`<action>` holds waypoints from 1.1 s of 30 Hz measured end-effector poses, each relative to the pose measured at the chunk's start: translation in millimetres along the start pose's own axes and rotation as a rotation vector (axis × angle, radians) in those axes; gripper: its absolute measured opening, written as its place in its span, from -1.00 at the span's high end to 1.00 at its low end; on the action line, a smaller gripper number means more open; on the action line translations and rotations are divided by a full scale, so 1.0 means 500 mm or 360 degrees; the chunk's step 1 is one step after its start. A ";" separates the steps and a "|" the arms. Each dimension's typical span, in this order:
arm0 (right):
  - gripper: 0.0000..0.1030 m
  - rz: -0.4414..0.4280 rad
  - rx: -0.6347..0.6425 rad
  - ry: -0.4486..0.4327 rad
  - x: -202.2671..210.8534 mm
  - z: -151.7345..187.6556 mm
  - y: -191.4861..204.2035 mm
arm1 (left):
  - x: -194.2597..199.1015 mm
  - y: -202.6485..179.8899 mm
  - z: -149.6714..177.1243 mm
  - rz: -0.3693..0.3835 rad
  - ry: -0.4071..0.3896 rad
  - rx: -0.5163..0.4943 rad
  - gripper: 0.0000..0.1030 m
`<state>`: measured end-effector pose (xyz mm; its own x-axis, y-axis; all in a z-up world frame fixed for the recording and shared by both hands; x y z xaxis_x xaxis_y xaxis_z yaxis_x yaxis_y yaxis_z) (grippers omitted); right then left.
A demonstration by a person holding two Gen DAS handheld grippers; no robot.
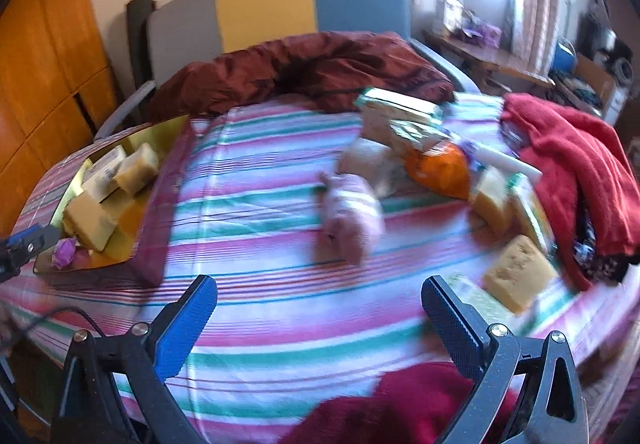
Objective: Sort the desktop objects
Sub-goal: 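Move both open tools back from the tray toward the pile, then grasp the green-and-white box with the right tool while the left tool grasps the pink sock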
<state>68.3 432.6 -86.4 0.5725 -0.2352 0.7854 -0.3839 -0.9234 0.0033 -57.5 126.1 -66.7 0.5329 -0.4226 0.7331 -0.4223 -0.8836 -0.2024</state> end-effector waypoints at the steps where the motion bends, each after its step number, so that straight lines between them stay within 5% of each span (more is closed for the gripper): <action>1: -0.99 0.0002 -0.0053 0.0037 0.001 -0.004 -0.032 | 0.000 -0.001 -0.001 0.0002 -0.0001 -0.0001 -0.59; 9: -0.98 -0.0020 -0.0581 0.0271 -0.019 0.008 -0.230 | -0.016 -0.038 -0.031 0.0063 -0.0004 -0.0063 -0.59; 18: -0.98 0.0057 -0.0892 0.0417 -0.118 0.047 -0.240 | -0.031 -0.124 -0.062 0.0155 -0.0011 -0.0212 -0.59; 26: -0.96 0.0224 -0.0749 0.0465 -0.175 0.052 -0.219 | -0.069 -0.196 -0.079 0.0262 0.0041 -0.0298 -0.59; 29: -0.50 0.0366 -0.0635 0.0465 -0.175 0.051 -0.209 | -0.094 -0.227 -0.081 0.0326 0.0087 -0.0311 -0.59; 33: -0.50 0.0332 -0.0604 0.0448 -0.174 0.047 -0.200 | -0.138 -0.285 -0.077 0.0484 0.0200 -0.0326 -0.56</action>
<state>74.1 538.3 -169.6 0.2585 -0.2638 0.9293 -0.7350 -0.6780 0.0120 -62.5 288.9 -63.5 0.2719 -0.6199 0.7361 -0.6919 -0.6576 -0.2982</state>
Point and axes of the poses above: each gripper's, at about its wrist camera, not at the fingertips, and x roughly against the way its jaws point, y to its left, z to its underside, the point moved 5 cm from there along -x, roughly the way its jaws point, and after that the axes turned 6 degrees about z, right-handed, at the moved point
